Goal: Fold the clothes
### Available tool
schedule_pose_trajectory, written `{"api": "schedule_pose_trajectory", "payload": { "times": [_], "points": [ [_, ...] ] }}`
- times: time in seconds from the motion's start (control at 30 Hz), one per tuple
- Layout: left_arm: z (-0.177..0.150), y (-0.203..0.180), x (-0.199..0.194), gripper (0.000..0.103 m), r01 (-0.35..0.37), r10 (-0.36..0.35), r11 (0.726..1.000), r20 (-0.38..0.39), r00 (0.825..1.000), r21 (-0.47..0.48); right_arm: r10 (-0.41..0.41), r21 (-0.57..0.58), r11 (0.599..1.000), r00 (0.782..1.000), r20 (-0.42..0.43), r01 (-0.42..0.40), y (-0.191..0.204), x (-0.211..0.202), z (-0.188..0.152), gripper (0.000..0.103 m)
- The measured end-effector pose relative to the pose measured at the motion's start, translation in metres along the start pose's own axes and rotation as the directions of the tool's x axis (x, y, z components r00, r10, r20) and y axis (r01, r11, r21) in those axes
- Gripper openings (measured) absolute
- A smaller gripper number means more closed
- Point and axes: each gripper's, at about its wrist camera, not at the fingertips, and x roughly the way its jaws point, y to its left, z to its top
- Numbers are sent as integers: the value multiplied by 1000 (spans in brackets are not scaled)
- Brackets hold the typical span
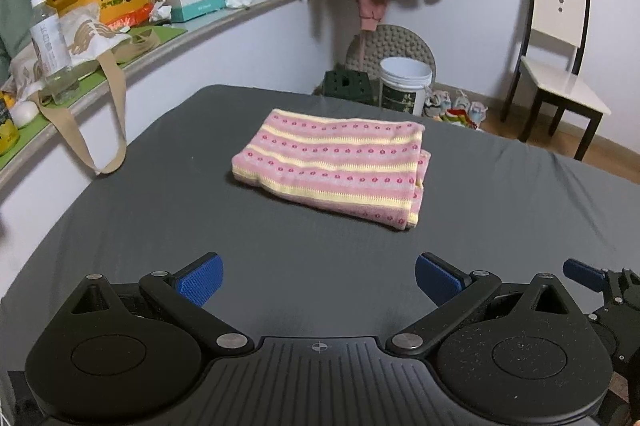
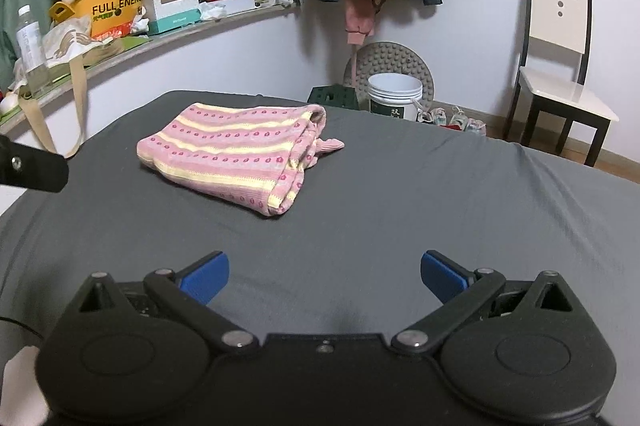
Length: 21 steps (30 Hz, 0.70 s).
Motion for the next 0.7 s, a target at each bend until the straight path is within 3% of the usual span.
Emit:
{"api": "schedule_pose_trajectory", "payload": {
  "times": [0.7],
  "points": [
    [1, 10, 2, 103, -8, 8, 1000, -1, 1000, -19, 8, -36, 999, 1000, -16, -8, 1, 4, -3, 103]
  ]
}}
